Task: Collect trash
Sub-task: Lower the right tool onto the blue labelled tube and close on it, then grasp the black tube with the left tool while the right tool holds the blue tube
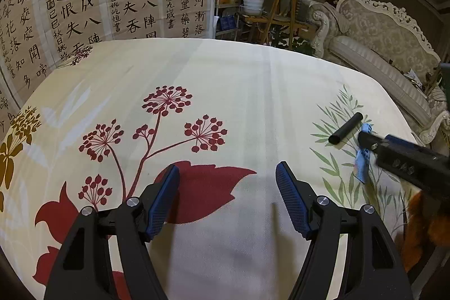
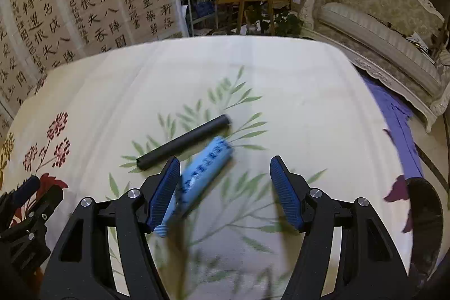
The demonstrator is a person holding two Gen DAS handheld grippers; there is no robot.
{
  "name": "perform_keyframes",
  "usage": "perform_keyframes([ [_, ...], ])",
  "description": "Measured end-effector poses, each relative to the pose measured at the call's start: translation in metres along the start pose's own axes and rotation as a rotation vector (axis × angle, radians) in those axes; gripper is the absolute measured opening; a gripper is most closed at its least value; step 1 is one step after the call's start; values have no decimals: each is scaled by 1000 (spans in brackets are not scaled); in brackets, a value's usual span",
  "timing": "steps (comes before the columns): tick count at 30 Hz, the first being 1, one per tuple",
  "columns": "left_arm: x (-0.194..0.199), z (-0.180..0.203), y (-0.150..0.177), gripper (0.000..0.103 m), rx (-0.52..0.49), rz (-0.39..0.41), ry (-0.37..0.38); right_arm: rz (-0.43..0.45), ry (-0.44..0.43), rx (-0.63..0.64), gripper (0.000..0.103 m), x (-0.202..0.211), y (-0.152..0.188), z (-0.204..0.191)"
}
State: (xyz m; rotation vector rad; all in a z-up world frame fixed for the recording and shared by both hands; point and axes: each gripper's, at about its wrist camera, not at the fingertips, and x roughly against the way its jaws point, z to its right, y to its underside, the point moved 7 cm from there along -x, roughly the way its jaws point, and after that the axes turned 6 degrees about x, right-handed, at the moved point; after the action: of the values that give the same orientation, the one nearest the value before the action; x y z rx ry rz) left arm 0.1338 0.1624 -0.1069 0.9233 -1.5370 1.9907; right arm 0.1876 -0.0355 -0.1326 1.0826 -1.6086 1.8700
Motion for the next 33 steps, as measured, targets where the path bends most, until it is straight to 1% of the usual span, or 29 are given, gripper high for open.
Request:
perform_keyframes([
  [2,0,-2,0,69,4,-1,3,-2,22,24,65,0,2,-3],
  [4,0,-2,-1,69,7,-2,5,-3,25,31,65,2,5,-1],
  [7,0,-2,-1,69,4,0,1,-5,45,34,65,4,8,10],
  [9,0,-1,-1,69,-7,3,-2,-1,52,28,62,6,10,19],
  [12,0,2,-1,69,-28,5,-8,11,53,34,45,9,12,29],
  [13,0,5,-1,69,-32,6,-10,14,54,38,43,9,12,31],
  [14,-1,6,-2,69,-37,6,-10,17,54,43,35,10,13,34],
  [15,-1,8,-2,69,-41,6,-8,18,53,48,26,10,14,36],
  [16,-1,11,-3,69,-44,5,-6,20,49,56,20,11,14,38],
  [21,-5,31,-5,69,-76,9,8,20,61,49,19,11,14,58],
  [26,-9,61,-7,69,-137,12,39,21,71,27,19,10,13,81],
  [33,-20,103,-7,69,-215,11,81,22,63,42,20,4,10,86],
])
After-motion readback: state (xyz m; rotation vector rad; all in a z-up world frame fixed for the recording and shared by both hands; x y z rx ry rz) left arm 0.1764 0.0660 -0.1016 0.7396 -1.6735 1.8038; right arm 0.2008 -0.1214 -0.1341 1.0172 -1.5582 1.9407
